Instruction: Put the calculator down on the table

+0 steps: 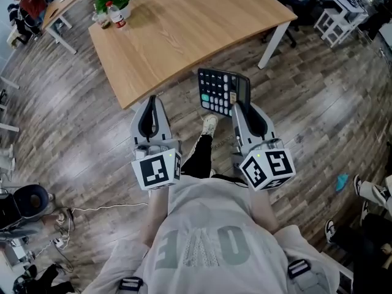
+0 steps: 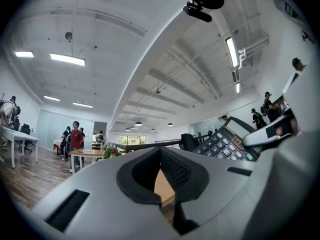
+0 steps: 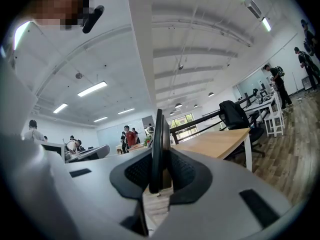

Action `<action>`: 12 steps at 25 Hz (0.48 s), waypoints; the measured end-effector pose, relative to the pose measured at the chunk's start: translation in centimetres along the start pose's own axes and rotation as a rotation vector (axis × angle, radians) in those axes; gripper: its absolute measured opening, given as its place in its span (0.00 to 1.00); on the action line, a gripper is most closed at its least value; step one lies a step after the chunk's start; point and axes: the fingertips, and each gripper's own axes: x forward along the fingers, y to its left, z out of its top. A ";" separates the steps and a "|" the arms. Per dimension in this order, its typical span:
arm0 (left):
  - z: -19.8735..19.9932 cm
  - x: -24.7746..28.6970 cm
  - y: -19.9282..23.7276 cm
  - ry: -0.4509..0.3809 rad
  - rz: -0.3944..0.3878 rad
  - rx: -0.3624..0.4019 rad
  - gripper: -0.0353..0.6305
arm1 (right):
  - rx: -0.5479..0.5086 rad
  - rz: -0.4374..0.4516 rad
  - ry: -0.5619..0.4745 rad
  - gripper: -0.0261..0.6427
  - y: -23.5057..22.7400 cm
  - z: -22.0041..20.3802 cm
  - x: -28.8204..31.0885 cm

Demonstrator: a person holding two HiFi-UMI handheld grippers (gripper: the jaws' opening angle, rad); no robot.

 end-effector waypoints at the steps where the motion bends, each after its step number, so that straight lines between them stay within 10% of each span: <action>1: -0.1 0.7 -0.1 -0.003 -0.003 -0.001 0.07 | 0.000 -0.007 -0.003 0.15 -0.6 0.1 0.4; 12: -2.3 10.2 -1.2 -0.034 -0.007 -0.054 0.07 | -0.026 -0.034 0.008 0.15 -7.8 1.2 7.3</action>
